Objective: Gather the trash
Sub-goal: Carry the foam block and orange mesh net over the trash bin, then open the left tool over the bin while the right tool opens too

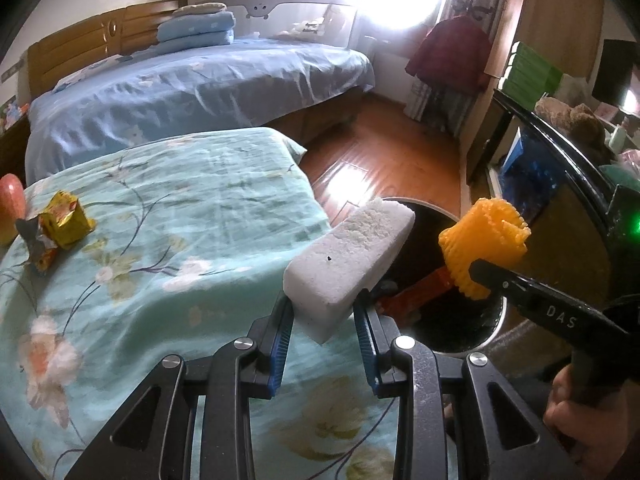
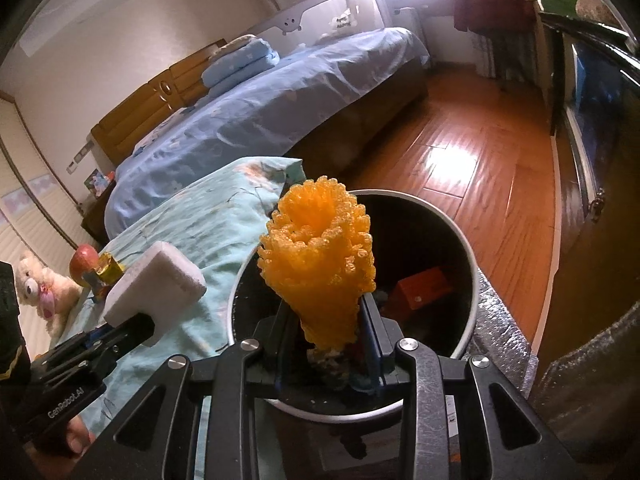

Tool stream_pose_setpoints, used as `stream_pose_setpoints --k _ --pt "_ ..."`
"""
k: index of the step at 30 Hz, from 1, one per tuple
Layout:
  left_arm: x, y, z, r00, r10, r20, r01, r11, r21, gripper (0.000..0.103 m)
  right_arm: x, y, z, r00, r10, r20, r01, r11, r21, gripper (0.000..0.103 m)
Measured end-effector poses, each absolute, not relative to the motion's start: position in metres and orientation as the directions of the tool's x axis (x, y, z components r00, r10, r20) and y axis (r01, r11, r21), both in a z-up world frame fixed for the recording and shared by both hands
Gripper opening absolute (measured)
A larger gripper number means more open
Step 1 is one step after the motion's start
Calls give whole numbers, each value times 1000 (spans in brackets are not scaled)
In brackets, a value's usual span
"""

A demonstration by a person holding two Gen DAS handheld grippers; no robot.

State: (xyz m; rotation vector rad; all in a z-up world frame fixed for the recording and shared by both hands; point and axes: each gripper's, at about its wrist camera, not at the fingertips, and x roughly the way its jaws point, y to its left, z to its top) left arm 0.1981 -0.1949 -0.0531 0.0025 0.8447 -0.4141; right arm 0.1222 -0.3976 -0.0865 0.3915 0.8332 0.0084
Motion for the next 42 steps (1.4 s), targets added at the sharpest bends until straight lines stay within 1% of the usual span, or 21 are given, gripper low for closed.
stream_pose_setpoints --k 21,34,37,39,42 --pt "212 -232 -55 577 -357 -734 390 911 -136 31 134 -412 -90 661 144 -736 160 932 326 33" --pt "219 -243 -57 564 -359 -743 396 908 -138 32 139 -418 -94 649 144 -747 170 930 327 34" --pt "222 -245 -57 558 -364 -746 399 906 -144 35 141 -421 -95 646 145 -749 179 926 334 34" --pt "222 -246 -57 555 -368 -746 399 905 -149 36 141 -423 -95 646 146 -749 183 923 338 38" --pt "223 -245 -57 550 -376 -745 403 902 -158 46 142 -426 -96 644 150 -750 189 919 346 45"
